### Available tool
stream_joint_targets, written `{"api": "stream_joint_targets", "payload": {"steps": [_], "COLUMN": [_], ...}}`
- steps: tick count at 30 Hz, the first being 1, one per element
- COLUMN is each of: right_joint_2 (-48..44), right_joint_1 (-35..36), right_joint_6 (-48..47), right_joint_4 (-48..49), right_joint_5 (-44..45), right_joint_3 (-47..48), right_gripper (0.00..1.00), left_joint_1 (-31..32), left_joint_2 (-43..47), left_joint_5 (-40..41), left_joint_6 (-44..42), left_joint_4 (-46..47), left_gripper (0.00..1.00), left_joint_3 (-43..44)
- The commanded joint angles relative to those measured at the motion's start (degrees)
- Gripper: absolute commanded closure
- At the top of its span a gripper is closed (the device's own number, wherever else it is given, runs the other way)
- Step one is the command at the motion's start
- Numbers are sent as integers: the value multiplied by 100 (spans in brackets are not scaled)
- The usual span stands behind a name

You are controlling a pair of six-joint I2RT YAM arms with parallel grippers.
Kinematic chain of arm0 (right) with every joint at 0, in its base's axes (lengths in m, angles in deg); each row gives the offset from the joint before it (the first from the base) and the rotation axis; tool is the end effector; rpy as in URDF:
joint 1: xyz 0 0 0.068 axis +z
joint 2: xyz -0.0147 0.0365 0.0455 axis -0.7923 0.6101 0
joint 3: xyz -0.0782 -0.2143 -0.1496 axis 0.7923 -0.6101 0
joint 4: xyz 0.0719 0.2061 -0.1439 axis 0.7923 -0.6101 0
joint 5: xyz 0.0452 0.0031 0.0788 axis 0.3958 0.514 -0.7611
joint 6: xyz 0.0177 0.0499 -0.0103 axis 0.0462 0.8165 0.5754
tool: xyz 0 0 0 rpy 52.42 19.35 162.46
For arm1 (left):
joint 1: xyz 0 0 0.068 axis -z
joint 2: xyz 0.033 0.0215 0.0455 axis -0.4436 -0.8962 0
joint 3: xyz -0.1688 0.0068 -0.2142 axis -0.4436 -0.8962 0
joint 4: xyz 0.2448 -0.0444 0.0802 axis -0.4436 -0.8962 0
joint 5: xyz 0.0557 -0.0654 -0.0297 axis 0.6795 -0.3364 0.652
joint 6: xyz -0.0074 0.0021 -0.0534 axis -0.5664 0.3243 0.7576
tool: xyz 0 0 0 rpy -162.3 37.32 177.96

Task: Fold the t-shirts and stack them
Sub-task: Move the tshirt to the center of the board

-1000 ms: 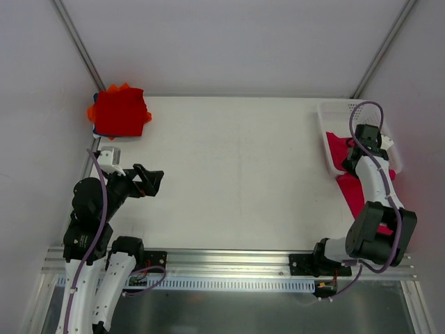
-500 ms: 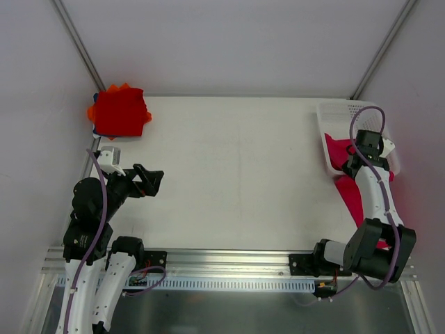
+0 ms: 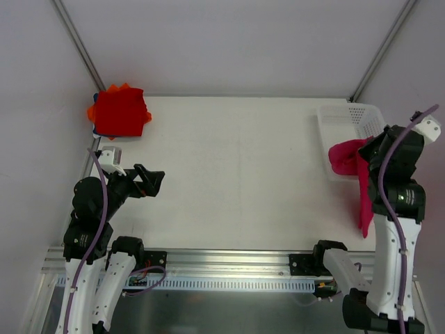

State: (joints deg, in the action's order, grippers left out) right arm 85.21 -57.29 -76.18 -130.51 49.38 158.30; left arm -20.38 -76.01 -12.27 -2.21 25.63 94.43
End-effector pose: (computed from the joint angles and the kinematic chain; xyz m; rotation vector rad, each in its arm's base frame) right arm 0.1513 -0.0263 0.4428 0.5201 1.7798 -0.2772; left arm 0.0830 -0.0176 0.3531 0.0341 1.6847 -0.5117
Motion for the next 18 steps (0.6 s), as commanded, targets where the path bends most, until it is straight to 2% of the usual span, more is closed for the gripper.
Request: {"api": "stream_joint_targets", "payload": {"steps": [1,7,11,13,16,17,18], "right_joint_2": [-367,-482,-219,228,1299,1633,2367], "right_joint_1": [172,479,1136,1523,2796,3574,3948], "right_joint_6": [11,371,609,749,628,392,242], "right_joint_4": [-32,485,1214,1644,1787,1718,1482], "right_joint_5": [-553,-1380,-1914,-2118,-2505,-2418,-2357], "right_joint_3": [499,562,377,429,1139,1446,2198], "right_gripper": [99,100,100,99,99,99,100], "left_joint_1": [-7,-42,-77,-112,-191,-217,-226], "left_joint_2": [-46,-81,-116,-125,-160,-177,-177], "left_joint_5": [-129,-156,-209,-252,-305,-323,-314], "left_joint_6": [-91,-82,-82,-74,-73,-73,-73], "left_joint_4": [149,149,157,175,192,193,193], "left_gripper": [1,1,1,1,1,1,1], "left_joint_3": [71,71,71,71,62,62,62]}}
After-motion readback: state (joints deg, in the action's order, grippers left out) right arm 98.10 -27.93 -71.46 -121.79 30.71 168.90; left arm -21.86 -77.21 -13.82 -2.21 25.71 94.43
